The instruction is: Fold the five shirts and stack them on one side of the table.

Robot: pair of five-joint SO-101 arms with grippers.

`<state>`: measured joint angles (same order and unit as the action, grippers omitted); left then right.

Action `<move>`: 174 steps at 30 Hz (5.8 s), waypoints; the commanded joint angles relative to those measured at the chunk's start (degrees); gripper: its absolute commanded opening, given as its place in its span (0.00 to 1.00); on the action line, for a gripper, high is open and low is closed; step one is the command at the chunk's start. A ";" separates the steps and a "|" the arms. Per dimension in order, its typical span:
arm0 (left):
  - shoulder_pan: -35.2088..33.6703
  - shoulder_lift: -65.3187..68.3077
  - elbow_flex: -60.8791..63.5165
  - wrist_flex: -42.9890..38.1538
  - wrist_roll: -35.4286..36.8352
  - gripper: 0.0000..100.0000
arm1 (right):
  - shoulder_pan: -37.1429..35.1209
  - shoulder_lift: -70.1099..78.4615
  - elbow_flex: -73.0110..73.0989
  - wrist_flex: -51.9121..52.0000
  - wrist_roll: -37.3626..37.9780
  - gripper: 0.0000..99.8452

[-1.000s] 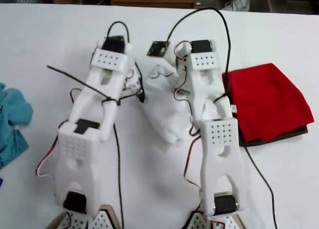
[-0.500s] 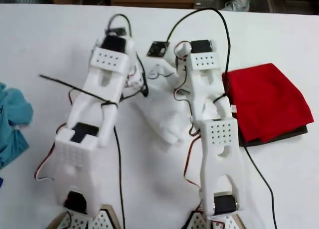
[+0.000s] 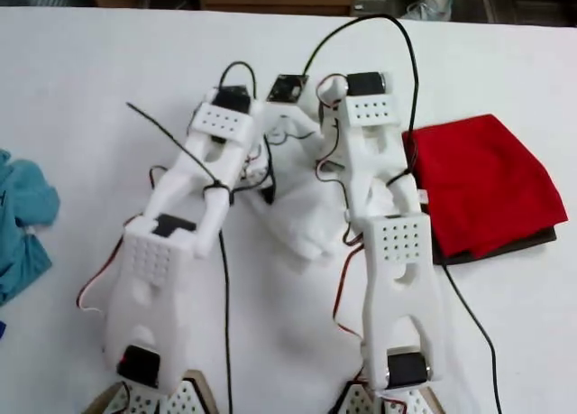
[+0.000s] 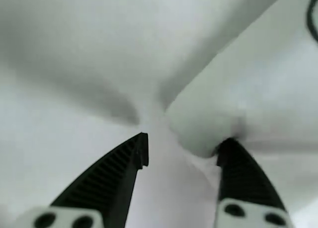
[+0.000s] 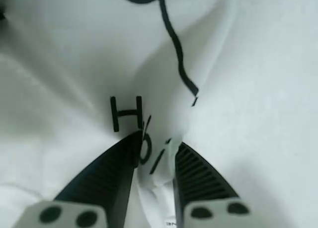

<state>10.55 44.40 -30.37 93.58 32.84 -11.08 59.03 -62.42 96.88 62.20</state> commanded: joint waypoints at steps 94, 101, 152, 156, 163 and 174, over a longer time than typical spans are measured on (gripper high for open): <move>19.96 2.46 -22.11 -52.13 -23.65 0.02 | 40.31 -48.22 80.09 -56.22 -6.24 0.02; 13.80 1.67 -29.49 -45.10 -23.65 0.02 | 40.84 -47.87 77.54 -56.13 -6.51 0.02; -15.12 3.60 -61.32 8.26 -26.02 0.27 | 32.57 -60.00 67.87 -44.26 -17.49 0.28; -19.78 3.60 -61.32 8.35 -28.22 0.27 | 24.84 -63.96 70.51 -35.21 -17.32 0.28; -26.99 3.60 -61.32 8.53 -28.48 0.27 | 18.15 -68.09 81.23 -30.55 -17.23 0.28; -29.80 3.60 -61.32 8.62 -28.40 0.27 | 21.41 -67.91 96.00 -48.92 -9.93 0.24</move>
<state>-18.90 50.64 -89.27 101.32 4.97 9.93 -5.93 32.18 51.34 51.30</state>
